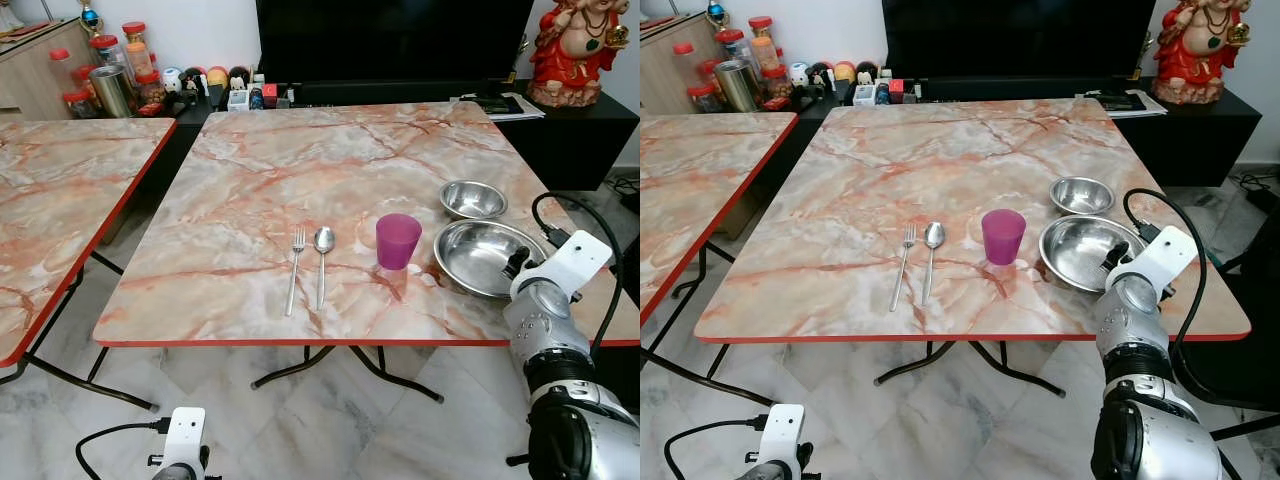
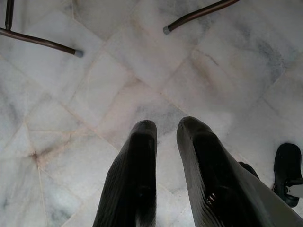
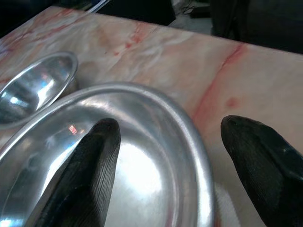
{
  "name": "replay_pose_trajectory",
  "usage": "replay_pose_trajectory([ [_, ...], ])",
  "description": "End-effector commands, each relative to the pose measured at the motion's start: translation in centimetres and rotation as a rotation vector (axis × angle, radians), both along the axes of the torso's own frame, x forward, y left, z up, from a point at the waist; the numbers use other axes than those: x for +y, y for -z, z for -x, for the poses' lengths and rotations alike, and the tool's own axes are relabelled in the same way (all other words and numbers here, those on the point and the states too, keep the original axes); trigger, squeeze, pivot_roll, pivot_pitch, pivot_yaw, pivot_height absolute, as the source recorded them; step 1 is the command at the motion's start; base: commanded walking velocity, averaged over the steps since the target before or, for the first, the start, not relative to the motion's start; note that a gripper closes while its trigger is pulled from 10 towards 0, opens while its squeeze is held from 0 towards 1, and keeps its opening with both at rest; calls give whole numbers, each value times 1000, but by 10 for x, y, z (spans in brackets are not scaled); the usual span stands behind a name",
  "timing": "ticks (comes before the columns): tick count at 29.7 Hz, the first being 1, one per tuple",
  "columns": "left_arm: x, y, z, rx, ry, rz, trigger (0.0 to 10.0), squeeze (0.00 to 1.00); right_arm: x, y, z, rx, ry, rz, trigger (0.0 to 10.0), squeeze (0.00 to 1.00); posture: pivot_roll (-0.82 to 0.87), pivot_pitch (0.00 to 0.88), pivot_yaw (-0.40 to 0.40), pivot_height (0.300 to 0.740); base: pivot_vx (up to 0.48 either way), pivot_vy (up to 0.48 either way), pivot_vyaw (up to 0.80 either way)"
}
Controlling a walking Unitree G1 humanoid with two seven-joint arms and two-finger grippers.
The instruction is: Setting the table
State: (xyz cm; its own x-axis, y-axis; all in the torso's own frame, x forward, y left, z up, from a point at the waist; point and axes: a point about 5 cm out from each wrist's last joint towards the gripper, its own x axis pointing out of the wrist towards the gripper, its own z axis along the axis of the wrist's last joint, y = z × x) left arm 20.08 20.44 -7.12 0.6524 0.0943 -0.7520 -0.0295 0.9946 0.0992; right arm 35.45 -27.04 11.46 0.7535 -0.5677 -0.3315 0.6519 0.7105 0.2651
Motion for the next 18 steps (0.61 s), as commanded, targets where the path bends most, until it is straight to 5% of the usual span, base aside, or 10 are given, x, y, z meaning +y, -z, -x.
replay_pose_trajectory([
  [1, 3, 0, 2, 0, 12, -7, 10000, 0, -1, -5, -2, -22, 26, -10, 10000, 0, -16, 0, 37, 740, 0, 0, 0],
  [18, 1, -3, -5, -15, 31, -15, 10000, 0, 9, 4, -7, -6, 2, -153, 10000, 0, -6, 0, 35, 740, 0, 0, 0],
])
